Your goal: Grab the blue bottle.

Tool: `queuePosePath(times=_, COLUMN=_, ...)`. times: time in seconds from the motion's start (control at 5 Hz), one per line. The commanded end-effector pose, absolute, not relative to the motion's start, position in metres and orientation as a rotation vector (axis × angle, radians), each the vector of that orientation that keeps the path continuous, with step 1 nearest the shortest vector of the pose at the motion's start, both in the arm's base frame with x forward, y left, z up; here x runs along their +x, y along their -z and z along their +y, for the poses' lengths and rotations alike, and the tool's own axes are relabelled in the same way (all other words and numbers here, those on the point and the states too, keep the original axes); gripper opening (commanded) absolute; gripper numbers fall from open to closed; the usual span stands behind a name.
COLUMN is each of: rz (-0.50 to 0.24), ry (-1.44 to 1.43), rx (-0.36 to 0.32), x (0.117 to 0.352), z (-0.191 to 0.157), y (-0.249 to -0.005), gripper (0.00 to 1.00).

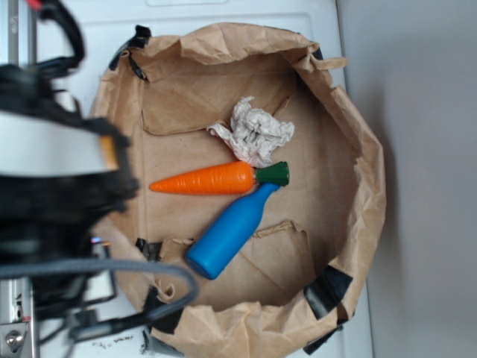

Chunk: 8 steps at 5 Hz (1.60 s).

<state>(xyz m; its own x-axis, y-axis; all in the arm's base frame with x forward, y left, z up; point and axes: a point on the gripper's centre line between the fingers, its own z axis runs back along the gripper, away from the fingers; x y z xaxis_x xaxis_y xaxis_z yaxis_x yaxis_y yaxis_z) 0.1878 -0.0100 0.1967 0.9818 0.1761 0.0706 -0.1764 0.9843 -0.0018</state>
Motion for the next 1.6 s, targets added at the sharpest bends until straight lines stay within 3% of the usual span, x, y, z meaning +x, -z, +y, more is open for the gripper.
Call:
queuePosePath(times=0.0, rz=-0.06, ry=-0.567, rx=0.023, x=0.23, z=-0.001, y=-0.179, gripper=1.0)
queuePosePath(times=0.6, rz=-0.06, ry=-0.567, rx=0.023, x=0.23, z=-0.001, y=-0.179, gripper=1.0)
queuePosePath(times=1.2, rz=-0.158, ry=-0.546, rx=0.018, x=0.259, z=0.012, y=-0.092, gripper=1.0)
queuePosePath(times=1.4, rz=-0.143, ry=-0.628, rx=-0.094, x=0.266, z=0.009, y=-0.08, gripper=1.0)
